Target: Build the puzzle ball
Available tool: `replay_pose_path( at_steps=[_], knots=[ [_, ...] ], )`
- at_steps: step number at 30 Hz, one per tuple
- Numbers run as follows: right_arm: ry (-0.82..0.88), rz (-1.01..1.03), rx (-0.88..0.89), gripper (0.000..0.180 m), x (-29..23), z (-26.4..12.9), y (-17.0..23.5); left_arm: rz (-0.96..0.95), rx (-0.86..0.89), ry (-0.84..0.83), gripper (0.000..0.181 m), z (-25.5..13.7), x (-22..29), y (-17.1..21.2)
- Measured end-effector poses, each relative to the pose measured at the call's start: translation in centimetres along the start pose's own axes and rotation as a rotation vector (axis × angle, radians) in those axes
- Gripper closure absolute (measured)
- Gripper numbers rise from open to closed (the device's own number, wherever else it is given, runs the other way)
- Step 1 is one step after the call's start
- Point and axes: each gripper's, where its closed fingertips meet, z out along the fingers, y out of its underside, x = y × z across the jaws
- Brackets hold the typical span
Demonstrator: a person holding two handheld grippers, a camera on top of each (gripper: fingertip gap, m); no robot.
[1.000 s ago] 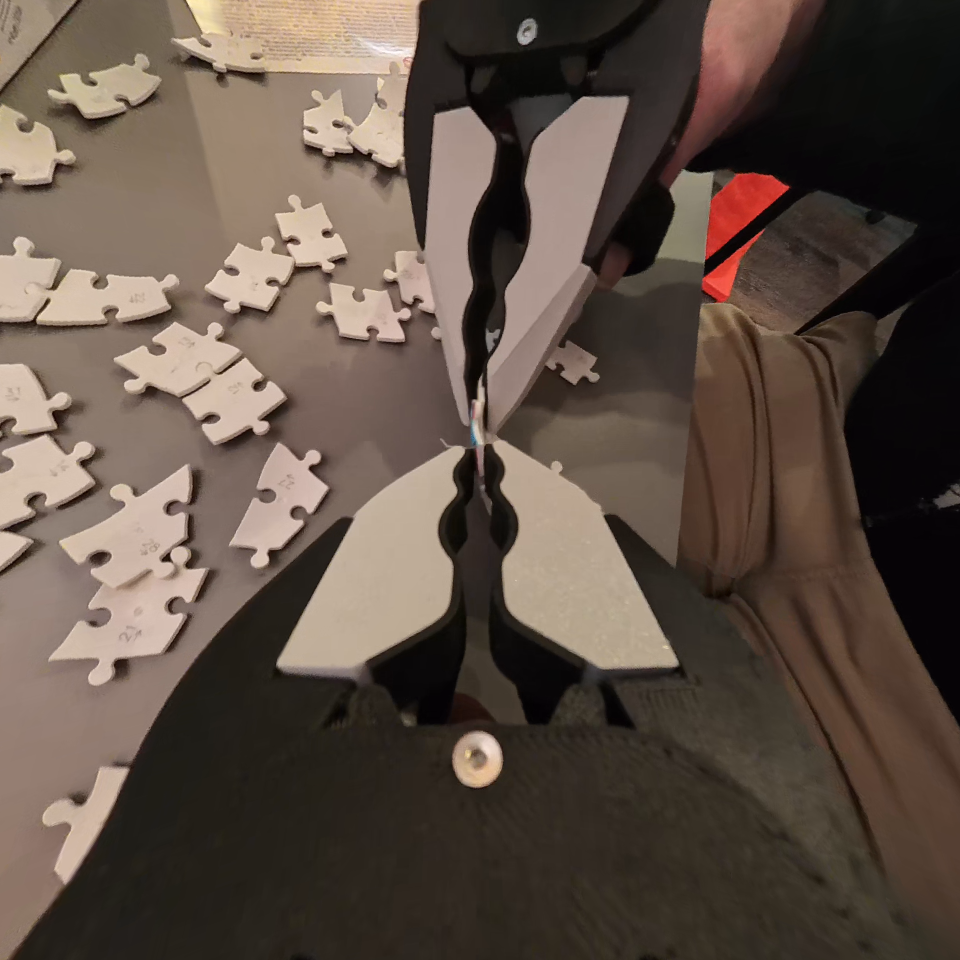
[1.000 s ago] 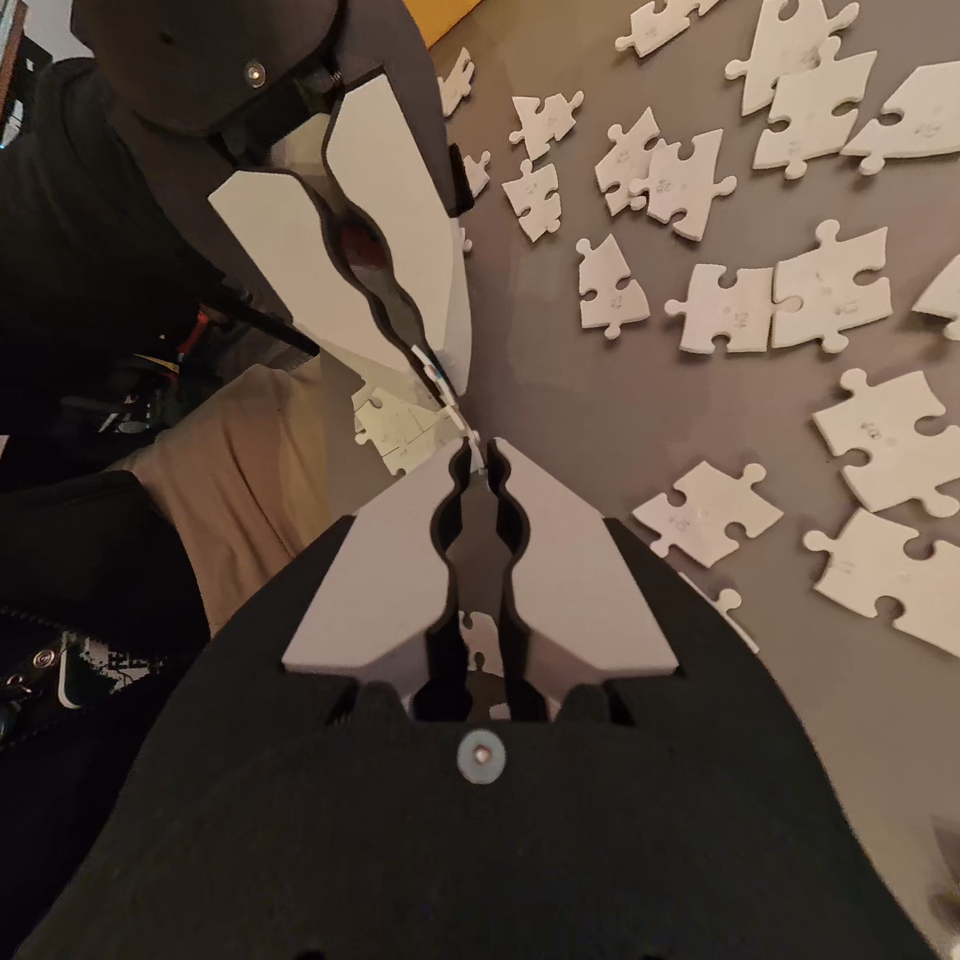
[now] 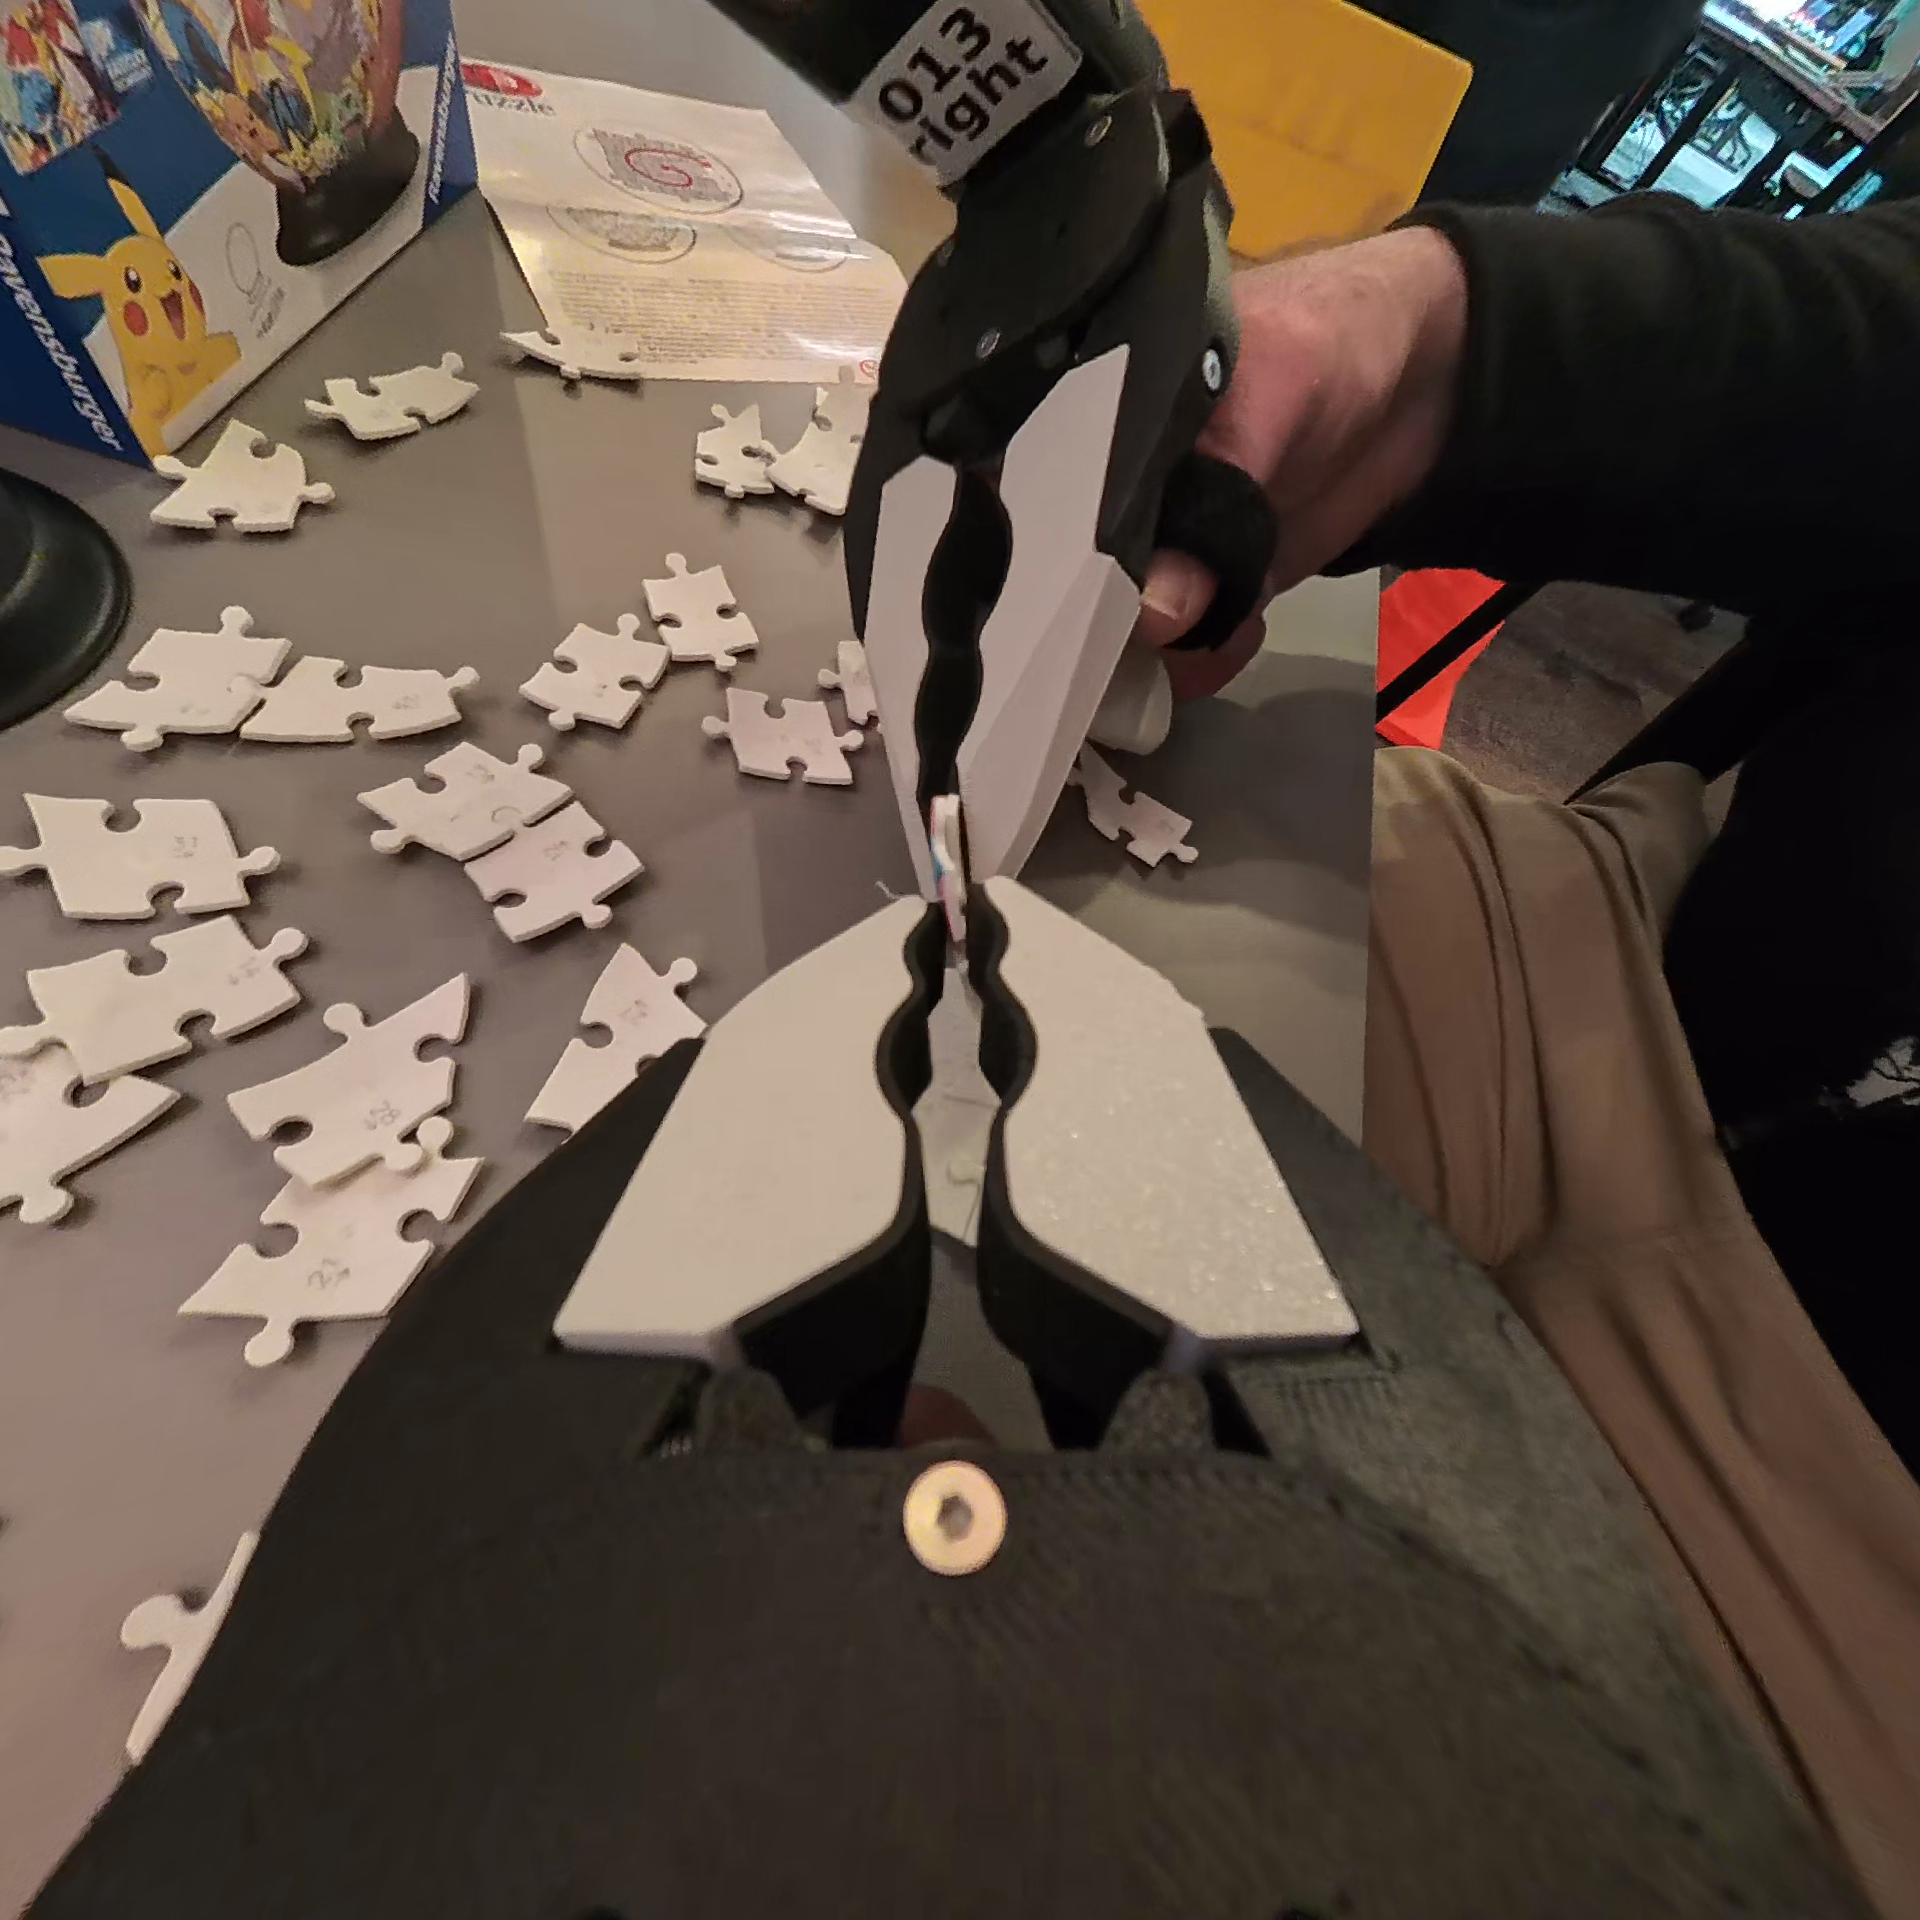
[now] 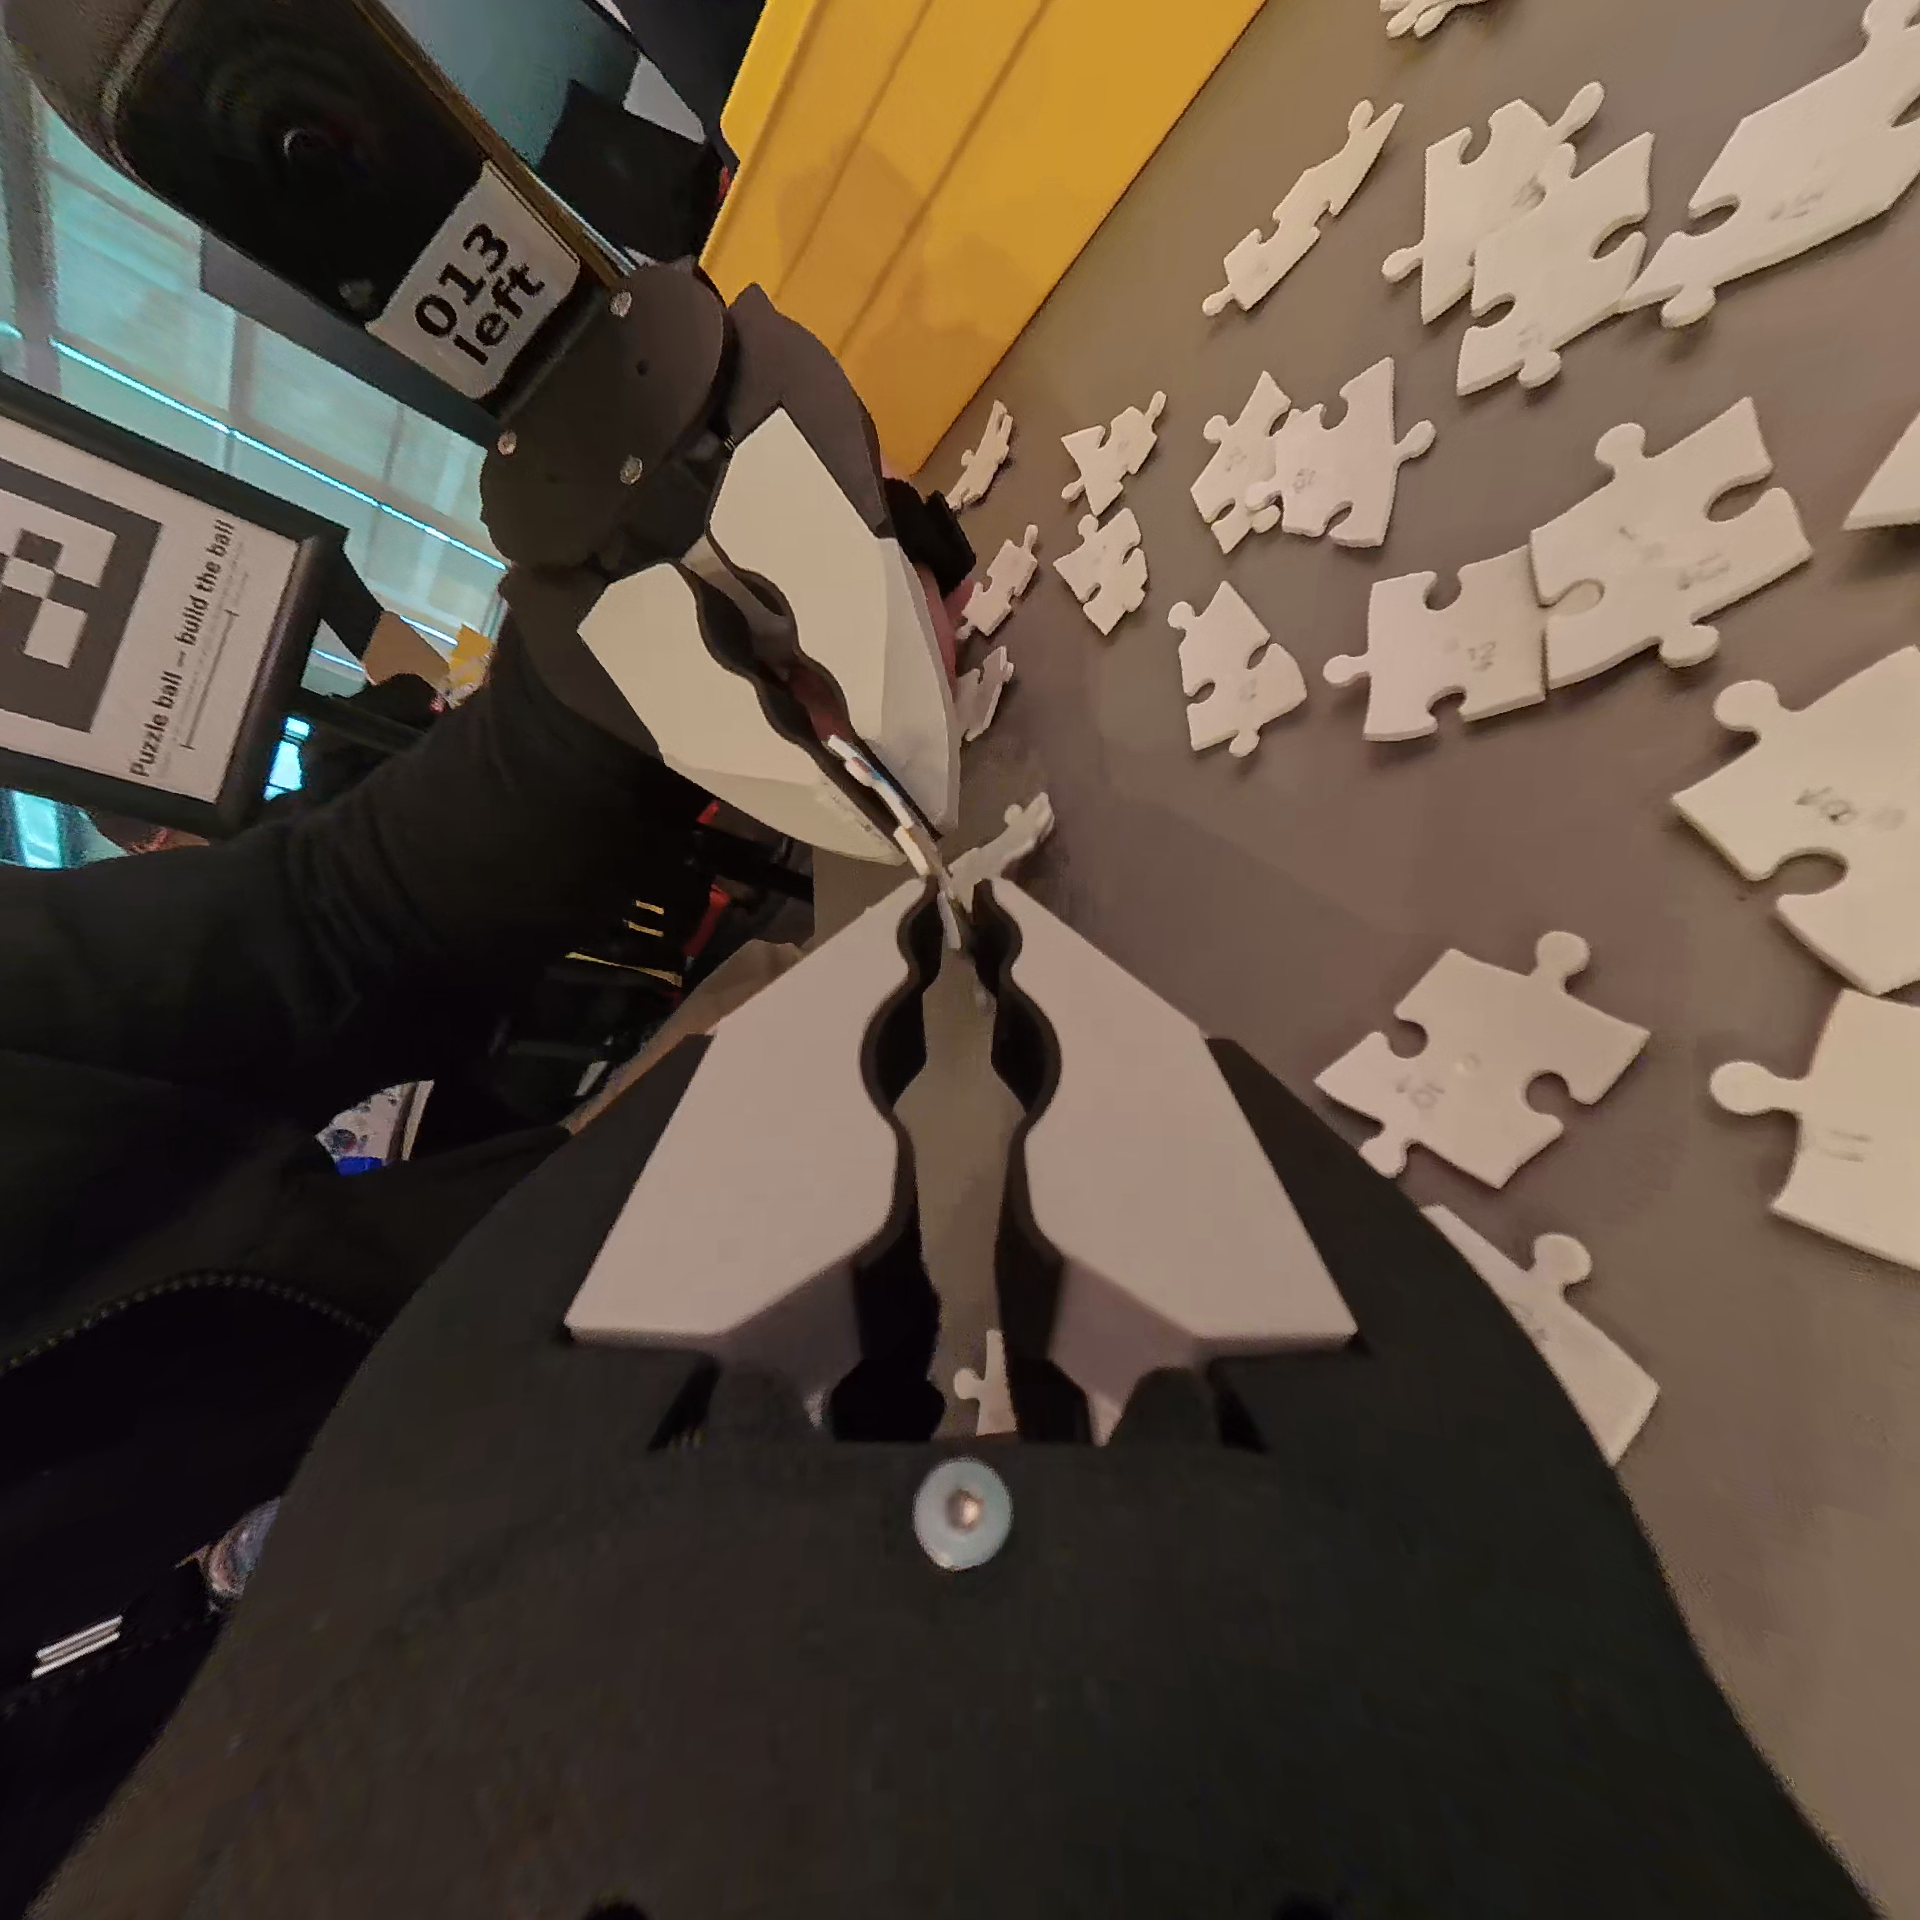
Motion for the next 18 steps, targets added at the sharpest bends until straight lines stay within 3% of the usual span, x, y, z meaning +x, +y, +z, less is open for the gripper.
replay_pose_path(
  at_steps=[18],
  knots=[
    [-0.169,0.112,0.164,0.177,-2.0,-0.8,-2.4,-0.042,0.207,-0.001,0.176,-1.3,0.1,-2.8]
  ],
)
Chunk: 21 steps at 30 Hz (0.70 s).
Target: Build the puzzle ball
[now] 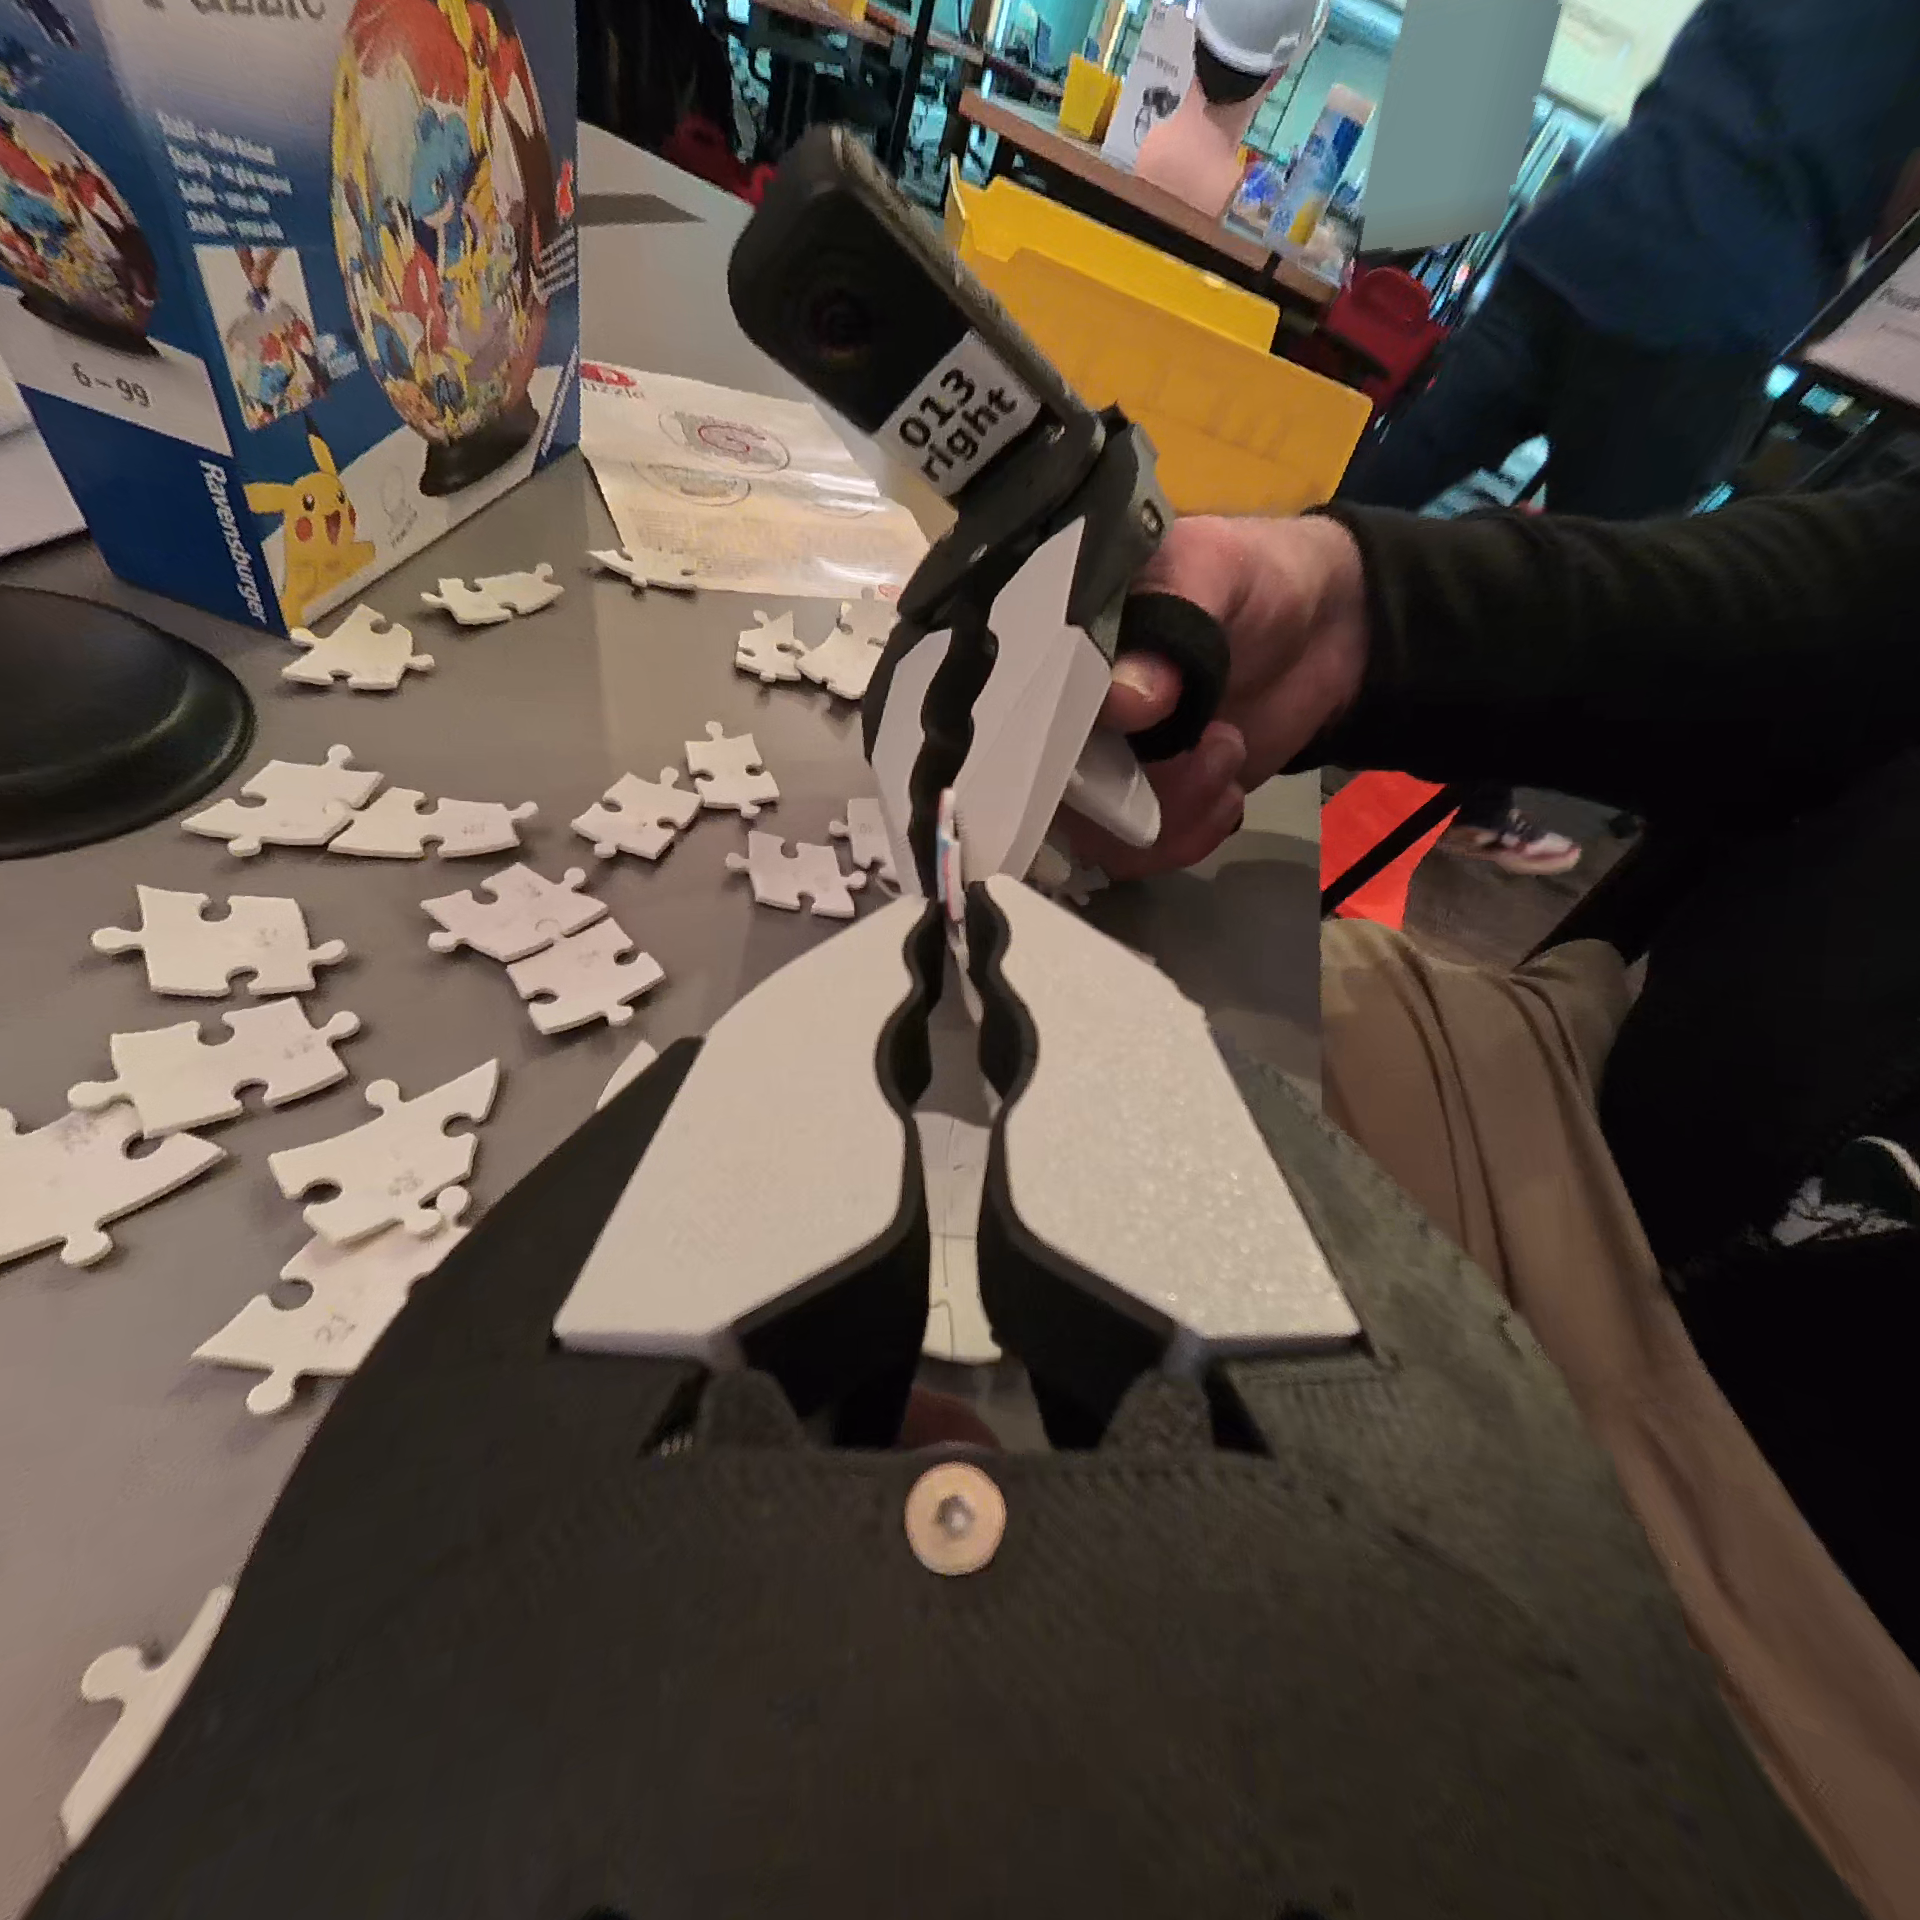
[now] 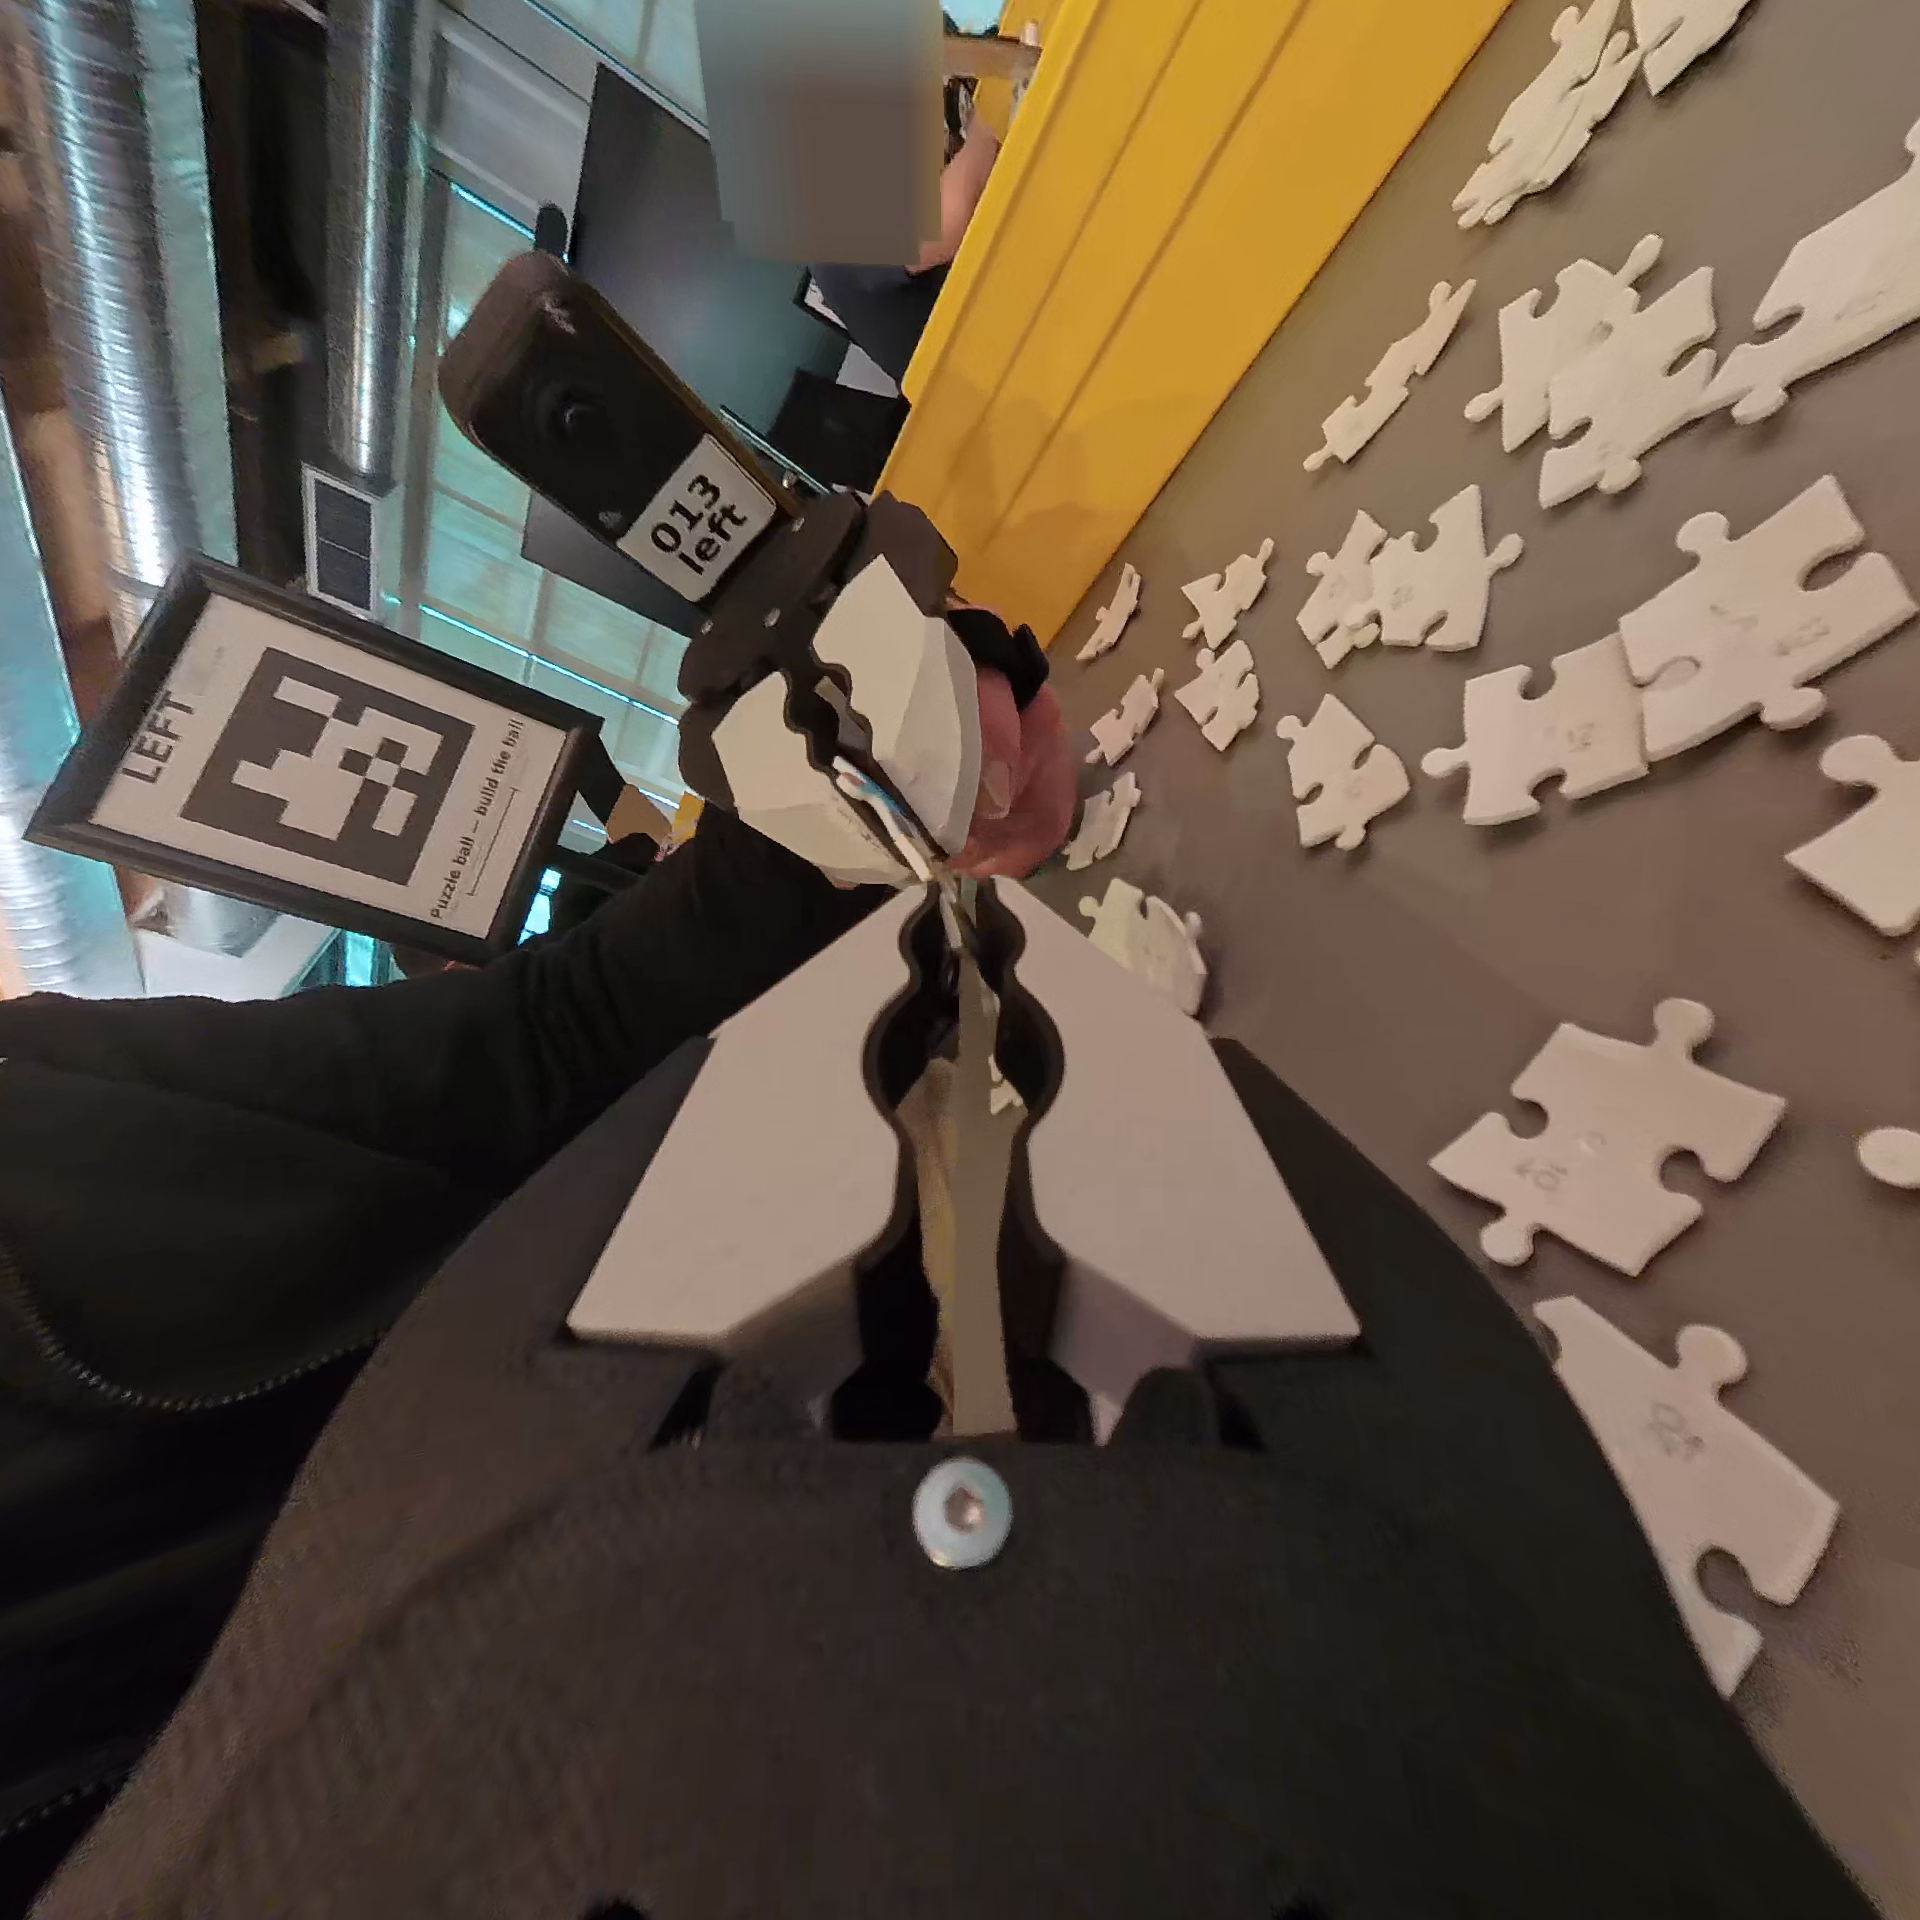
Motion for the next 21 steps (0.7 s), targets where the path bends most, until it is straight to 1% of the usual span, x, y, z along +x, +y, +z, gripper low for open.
replay_pose_path(
  at_steps=[3,5,8,12,21],
  knots=[
    [-0.013,0.003,0.029,0.177,-0.3,0.1,-0.4,-0.021,0.054,-0.011,0.176,-0.2,0.0,-0.4],
    [-0.014,-0.037,0.022,0.178,-0.7,0.3,-0.4,-0.029,0.078,-0.012,0.176,-0.5,0.0,-0.7],
    [-0.033,-0.074,0.035,0.180,-1.6,0.6,-0.8,-0.016,0.067,-0.046,0.176,-1.0,-0.1,-1.3],
    [0.006,-0.139,0.028,0.179,-1.7,0.5,-0.8,-0.043,0.057,-0.059,0.176,-1.1,-0.1,-1.4],
    [0.059,-0.310,-0.031,0.179,-2.6,0.2,-0.6,-0.187,0.019,0.020,0.176,-1.1,1.1,-1.8]
  ],
)
